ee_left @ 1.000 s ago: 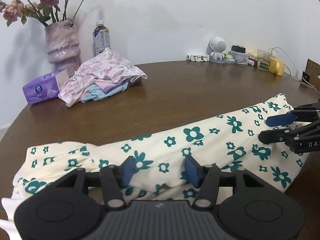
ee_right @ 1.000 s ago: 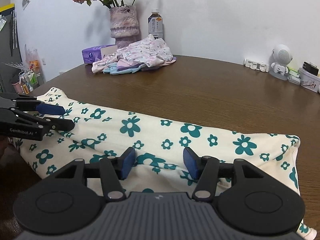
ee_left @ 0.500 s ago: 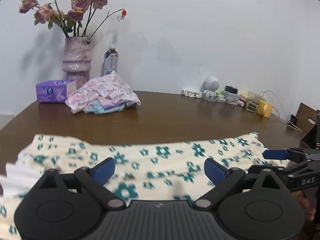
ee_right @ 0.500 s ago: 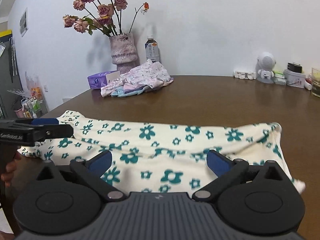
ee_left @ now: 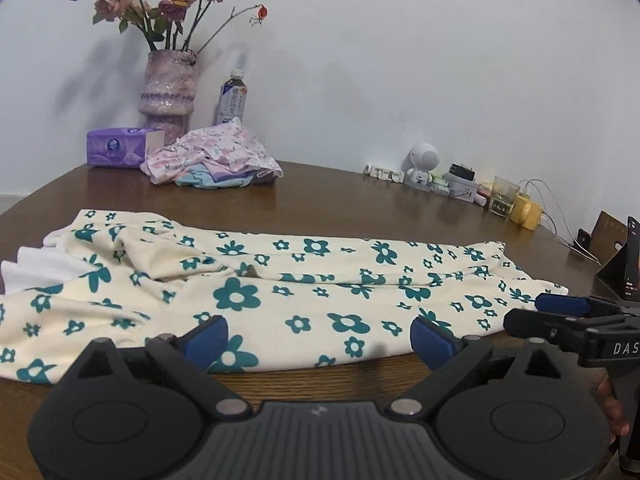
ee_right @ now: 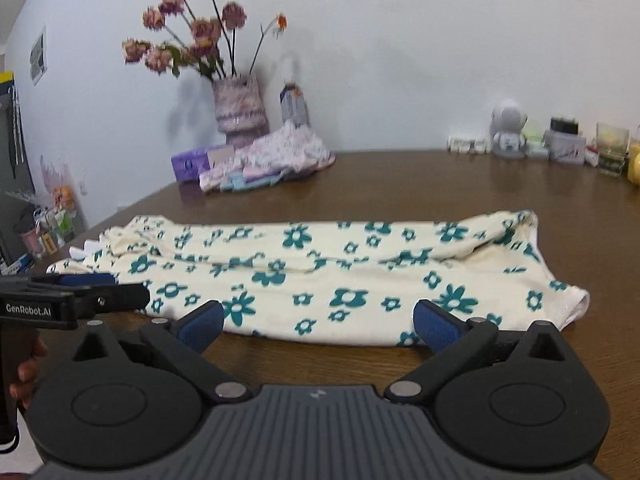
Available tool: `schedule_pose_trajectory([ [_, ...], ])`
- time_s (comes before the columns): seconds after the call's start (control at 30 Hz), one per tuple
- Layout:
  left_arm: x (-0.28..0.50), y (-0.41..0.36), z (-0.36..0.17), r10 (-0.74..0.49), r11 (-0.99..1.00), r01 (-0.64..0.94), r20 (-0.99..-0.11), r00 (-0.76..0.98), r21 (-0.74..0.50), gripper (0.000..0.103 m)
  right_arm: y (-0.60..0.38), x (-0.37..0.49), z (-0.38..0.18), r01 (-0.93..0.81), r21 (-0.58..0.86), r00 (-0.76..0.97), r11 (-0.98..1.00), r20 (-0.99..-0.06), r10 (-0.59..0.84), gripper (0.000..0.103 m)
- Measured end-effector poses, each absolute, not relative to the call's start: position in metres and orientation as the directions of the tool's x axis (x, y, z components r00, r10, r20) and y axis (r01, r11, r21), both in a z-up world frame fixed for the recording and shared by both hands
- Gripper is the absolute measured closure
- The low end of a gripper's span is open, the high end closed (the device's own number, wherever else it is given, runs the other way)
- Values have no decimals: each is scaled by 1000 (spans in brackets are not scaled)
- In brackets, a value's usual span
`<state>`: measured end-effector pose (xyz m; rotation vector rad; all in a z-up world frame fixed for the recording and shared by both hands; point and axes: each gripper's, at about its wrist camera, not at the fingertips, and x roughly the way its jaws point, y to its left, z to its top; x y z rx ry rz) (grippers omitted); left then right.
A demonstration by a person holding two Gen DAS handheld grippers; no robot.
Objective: Fold clothes
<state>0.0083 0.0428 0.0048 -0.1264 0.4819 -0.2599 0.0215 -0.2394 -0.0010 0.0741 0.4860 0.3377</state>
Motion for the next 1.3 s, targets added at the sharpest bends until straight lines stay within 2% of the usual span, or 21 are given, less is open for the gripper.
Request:
schedule_pose_trajectory([
  [0.2,6,40,4,-272,961,221,-426,863,-166,5,-246,25,-4,-281,198,822,939,-455,342,0],
  [0.97,3,39,5,-237,969,183,-427,873,-164,5,-239,20,-5,-267,140,832,953,-467,301,0],
  [1.3,-3,39,5,-230,971,180,-394,890,-160,5,-237,15,-4,-258,115,851,959,-443,282,0],
])
